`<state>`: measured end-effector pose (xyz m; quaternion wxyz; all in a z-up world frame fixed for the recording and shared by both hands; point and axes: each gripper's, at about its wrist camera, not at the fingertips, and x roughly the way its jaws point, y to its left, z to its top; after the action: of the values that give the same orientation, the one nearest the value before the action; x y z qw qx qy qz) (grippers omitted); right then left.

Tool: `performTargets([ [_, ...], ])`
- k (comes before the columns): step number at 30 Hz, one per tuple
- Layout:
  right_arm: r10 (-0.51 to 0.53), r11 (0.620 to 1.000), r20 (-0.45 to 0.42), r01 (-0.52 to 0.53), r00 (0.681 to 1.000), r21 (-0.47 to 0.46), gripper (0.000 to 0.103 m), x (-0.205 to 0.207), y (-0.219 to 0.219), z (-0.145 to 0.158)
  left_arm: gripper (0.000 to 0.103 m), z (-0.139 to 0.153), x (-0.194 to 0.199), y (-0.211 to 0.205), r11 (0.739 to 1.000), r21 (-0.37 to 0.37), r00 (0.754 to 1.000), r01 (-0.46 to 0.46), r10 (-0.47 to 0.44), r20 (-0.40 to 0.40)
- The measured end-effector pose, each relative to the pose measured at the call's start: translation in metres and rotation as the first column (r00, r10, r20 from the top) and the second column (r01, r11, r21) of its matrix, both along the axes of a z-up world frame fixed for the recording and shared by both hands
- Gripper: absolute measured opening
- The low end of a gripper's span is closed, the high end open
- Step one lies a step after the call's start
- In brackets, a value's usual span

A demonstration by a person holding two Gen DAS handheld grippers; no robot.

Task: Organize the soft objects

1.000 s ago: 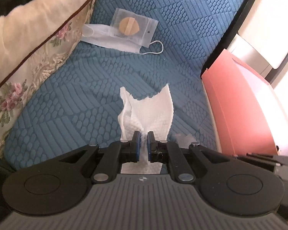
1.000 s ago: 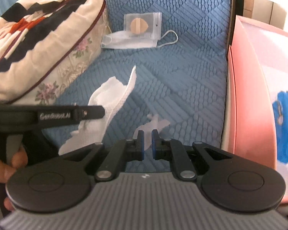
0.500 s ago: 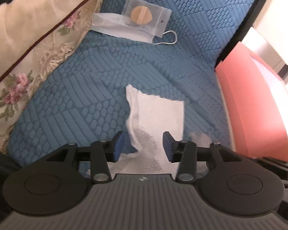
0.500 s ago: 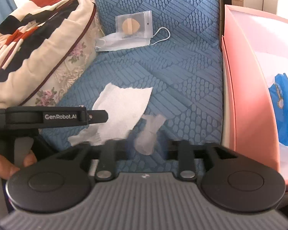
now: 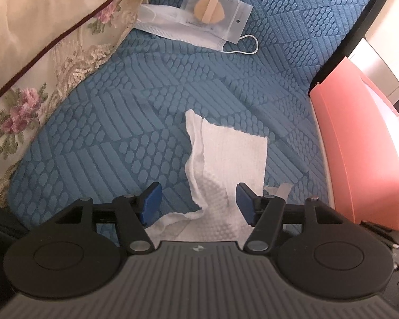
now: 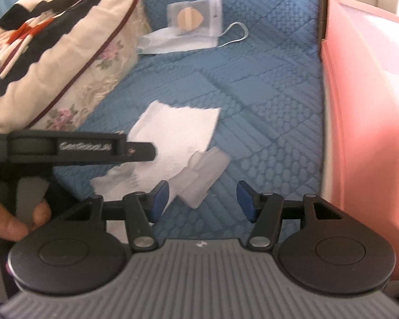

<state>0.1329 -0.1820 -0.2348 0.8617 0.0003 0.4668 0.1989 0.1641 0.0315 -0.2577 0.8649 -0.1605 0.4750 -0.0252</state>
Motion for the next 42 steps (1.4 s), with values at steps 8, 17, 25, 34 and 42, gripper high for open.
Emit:
performTargets([
  [8, 0.044, 0.999, -0.010, -0.044, 0.999, -0.022, 0.052, -0.001, 0.011, -0.005, 0.068, -0.001, 0.001, 0.000, 1.000, -0.001, 1.000, 0.008, -0.008, 0.003],
  [17, 0.046, 0.998, -0.005, -0.046, 0.999, -0.040, 0.031, 0.005, 0.018, -0.011, 0.068, 0.000, 0.001, -0.004, 0.999, -0.015, 0.999, 0.035, -0.035, 0.003],
  [25, 0.034, 0.997, 0.034, -0.032, 0.999, -0.065, 0.023, 0.000, 0.012, 0.000, 0.068, 0.001, 0.002, -0.007, 0.998, -0.021, 0.998, 0.057, -0.056, 0.008],
  [34, 0.034, 0.988, 0.079, -0.022, 0.996, -0.153, 0.023, -0.002, 0.004, 0.001, 0.060, 0.003, -0.002, -0.027, 0.988, 0.020, 0.987, 0.155, -0.156, 0.048],
  [42, 0.045, 0.982, 0.051, -0.034, 0.998, -0.186, 0.023, -0.004, 0.004, -0.006, 0.058, -0.004, -0.008, -0.043, 0.968, 0.110, 0.972, 0.227, -0.232, 0.040],
])
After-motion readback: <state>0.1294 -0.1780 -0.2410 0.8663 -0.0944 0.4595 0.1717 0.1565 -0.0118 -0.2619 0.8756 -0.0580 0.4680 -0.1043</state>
